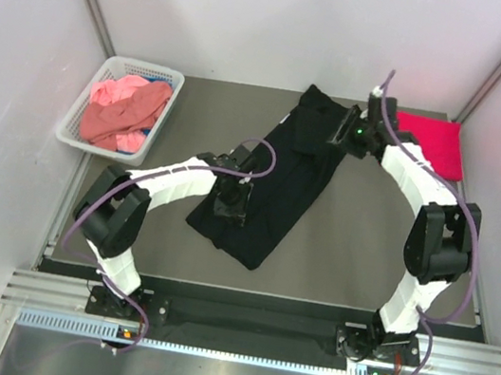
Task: Fold and stack the t-shirts
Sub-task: Fold the tshirt
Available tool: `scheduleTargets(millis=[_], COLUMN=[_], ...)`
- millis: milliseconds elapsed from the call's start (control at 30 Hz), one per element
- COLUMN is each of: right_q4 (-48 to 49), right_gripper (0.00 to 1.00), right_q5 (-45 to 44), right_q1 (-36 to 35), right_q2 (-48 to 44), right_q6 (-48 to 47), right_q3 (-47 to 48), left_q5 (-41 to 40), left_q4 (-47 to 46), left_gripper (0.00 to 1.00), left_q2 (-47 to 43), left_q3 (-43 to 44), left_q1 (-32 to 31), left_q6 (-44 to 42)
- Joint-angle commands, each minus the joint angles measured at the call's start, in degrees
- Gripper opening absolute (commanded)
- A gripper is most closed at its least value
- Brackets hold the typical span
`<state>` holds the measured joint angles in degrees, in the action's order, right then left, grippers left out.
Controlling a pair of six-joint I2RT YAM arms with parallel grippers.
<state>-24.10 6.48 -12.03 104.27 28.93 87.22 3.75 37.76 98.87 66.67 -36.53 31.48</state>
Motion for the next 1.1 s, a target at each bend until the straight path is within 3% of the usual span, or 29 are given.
scheduleTargets(millis=[0,267,500,833,933,1067], right_q4=[-2.4,-9.6,-14.0,-21.0,-23.4,-25.2], right_gripper=[0.47,0.41,0.43,0.38,0.36,0.34], right_q5=[-5.9,-15.5,-18.8,-23.4,-23.5,-23.8], right_q1=[-4.7,-12.2,-13.7,-13.7,-13.6,-13.6], right_q2=[-0.2,9.2,17.8,23.3,25.3,27.0], right_q6=[5.6,16.2,21.3,24.4,24.9,25.0], right_q3=[-1.2,4.8,12.4,21.5,24.3,26.0], left_q5=[0.2,1.3,1.7,0.0,-0.1,-0.1], left_q4=[1.8,-0.8,-1.5,-1.8,-1.9,-1.5], left_gripper=[0.4,0.4,0.39,0.36,0.29,0.05], left_q2=[-4.9,-6.3,-5.6,-5.4,-5.9,-7.2], left_q3=[-2.8,-8.8,-10.0,-10.7,-11.0,-10.7], left_q1=[0.1,1.1,1.4,1.7,2.1,2.3], left_q6=[-2.4,-2.3,-3.2,-3.5,-2.5,-2.0])
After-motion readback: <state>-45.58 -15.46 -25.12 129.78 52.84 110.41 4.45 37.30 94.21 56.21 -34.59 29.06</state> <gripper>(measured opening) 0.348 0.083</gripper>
